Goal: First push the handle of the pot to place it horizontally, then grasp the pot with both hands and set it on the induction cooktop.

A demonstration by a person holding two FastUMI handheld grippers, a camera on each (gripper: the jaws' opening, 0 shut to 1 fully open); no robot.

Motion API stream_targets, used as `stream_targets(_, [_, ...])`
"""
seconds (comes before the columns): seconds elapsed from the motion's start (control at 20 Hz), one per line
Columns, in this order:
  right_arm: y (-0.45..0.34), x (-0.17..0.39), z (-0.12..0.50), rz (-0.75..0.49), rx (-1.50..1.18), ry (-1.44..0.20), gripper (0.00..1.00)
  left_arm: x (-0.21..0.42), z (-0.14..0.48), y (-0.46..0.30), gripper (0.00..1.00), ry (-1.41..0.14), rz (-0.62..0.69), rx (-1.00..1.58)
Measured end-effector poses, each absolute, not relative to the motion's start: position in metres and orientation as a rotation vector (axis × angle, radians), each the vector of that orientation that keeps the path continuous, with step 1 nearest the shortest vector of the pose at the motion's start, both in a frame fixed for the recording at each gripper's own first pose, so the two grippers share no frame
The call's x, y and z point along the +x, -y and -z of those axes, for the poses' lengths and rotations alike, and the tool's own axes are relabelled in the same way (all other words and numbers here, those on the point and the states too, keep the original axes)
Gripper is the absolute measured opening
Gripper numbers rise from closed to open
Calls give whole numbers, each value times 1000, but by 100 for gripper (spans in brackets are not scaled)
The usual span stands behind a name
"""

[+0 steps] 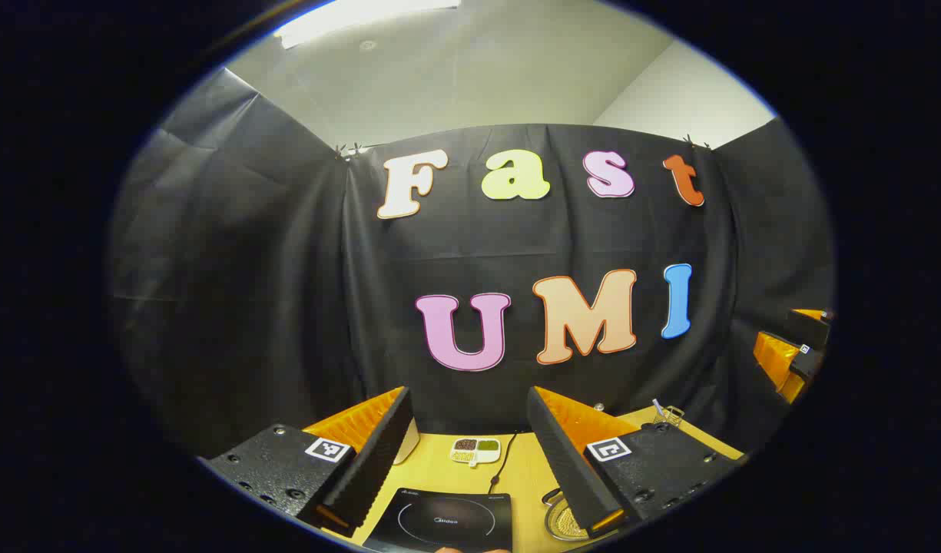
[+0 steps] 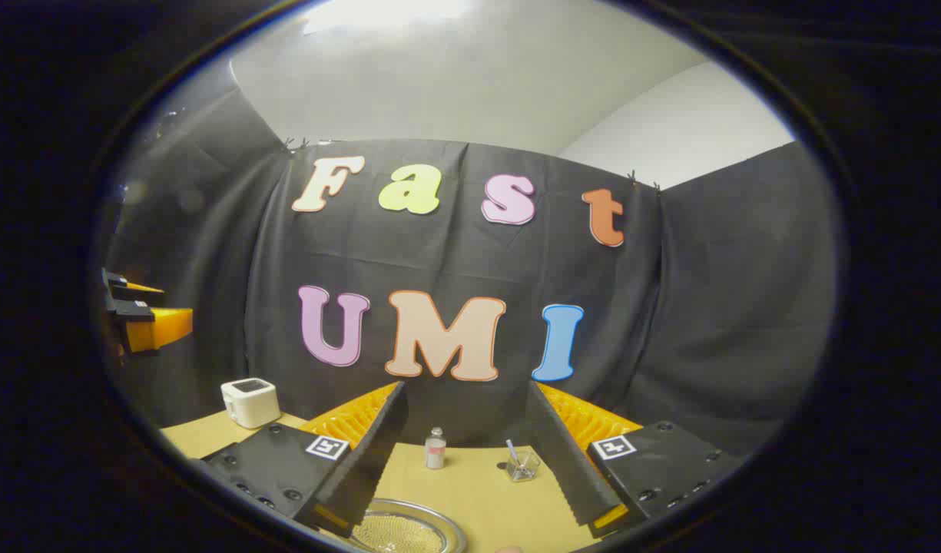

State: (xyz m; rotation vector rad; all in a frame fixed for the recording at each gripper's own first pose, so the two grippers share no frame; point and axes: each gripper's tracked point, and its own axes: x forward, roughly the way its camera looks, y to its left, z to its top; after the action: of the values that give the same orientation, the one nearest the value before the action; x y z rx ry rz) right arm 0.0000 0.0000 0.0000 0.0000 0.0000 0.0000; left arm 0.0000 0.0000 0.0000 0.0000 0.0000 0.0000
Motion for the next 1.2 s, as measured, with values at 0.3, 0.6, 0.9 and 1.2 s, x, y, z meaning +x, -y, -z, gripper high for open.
stream_targets(0.3, [-4,7,0,-9,-13,9,97,1,-2,1,96,-1,-11,7])
stream_targets(0.6, [-9,14,4,-23,-14,-2,97,6,-1,2,94,-9,-34,6])
stream_targets(0.9, [-14,21,10,-42,-19,-15,97,6,2,3,96,-14,-50,5])
stream_targets(1.2, [-16,23,22,-66,-24,-43,41,3,-3,7,96,-1,-59,18])
